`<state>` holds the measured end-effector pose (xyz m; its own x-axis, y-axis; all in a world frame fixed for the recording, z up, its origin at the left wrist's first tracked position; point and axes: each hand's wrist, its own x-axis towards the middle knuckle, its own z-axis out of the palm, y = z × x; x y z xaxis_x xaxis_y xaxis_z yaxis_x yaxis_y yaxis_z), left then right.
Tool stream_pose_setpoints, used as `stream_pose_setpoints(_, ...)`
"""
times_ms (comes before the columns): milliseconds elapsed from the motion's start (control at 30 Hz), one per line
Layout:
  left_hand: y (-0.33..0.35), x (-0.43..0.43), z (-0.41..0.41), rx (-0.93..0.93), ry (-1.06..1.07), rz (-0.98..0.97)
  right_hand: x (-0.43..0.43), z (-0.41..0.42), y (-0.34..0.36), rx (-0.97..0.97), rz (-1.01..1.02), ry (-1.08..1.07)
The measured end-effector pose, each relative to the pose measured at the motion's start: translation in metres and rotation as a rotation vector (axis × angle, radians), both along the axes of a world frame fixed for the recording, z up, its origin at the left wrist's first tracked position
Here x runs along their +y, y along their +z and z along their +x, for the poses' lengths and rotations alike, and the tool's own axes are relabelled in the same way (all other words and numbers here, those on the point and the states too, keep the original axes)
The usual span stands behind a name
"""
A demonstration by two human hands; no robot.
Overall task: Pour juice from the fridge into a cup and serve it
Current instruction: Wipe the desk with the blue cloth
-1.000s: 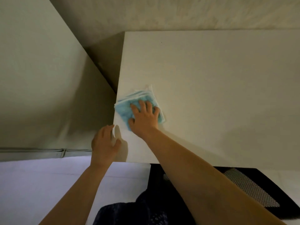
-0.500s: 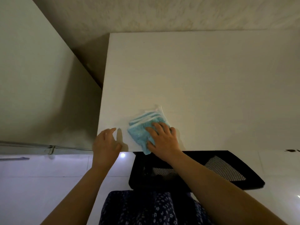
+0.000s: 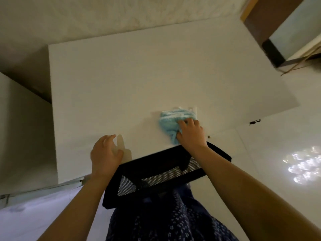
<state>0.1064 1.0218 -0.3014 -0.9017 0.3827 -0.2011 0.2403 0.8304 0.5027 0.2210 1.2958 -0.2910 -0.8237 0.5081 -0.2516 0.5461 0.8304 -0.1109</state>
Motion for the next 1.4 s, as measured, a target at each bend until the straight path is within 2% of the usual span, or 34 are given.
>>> stream_pose_setpoints(167, 0.017, 0.061, 0.013, 0.04, -0.098, -0.004, 0.022, 0.0, 0.01, 0.186, -0.304, -0.151)
stream_pose_setpoints(333, 0.039, 0.141, 0.043, 0.079, -0.175, -0.029, 0.071, 0.031, 0.042, 0.541, -0.657, -0.481)
stream_pose_setpoints(400, 0.045, 0.177, 0.062, 0.087, -0.164, 0.008, 0.106, 0.053, 0.055, 0.659, -0.741, -0.562)
stream_pose_setpoints(467, 0.049, 0.215, 0.086, 0.092, -0.14, 0.045, 0.15, 0.081, 0.064, 0.702, -0.742, -0.578)
stream_pose_setpoints(567, 0.051, 0.274, 0.124, 0.121, -0.132, 0.099, 0.231, 0.127, 0.069, 0.679, -0.65, -0.514)
stream_pose_setpoints(733, 0.051, 0.357, 0.162, 0.098, -0.135, 0.092, 0.342, 0.178, 0.071, 0.526, -0.367, -0.436)
stream_pose_setpoints(833, 0.053, 0.4, 0.168, 0.099, -0.16, 0.089, 0.385, 0.184, 0.069, 0.488, -0.32, -0.422)
stream_pose_setpoints(1000, 0.047, 0.458, 0.166, 0.111, -0.227, 0.083, 0.415, 0.167, 0.05, 0.521, -0.279, -0.395)
stream_pose_setpoints(1067, 0.038, 0.474, 0.162, 0.085, -0.241, 0.061, 0.424, 0.159, 0.035, 0.401, -0.238, -0.314)
stream_pose_setpoints(1167, 0.023, 0.492, 0.154, 0.039, -0.25, 0.039, 0.431, 0.162, 0.009, 0.063, -0.217, -0.2)
stream_pose_setpoints(1200, 0.019, 0.497, 0.152, 0.024, -0.247, 0.039, 0.429, 0.167, 0.001, 0.014, -0.208, -0.166)
stream_pose_setpoints(1400, 0.005, 0.517, 0.147, -0.021, -0.234, 0.011, 0.433, 0.181, -0.008, -0.06, -0.14, -0.092)
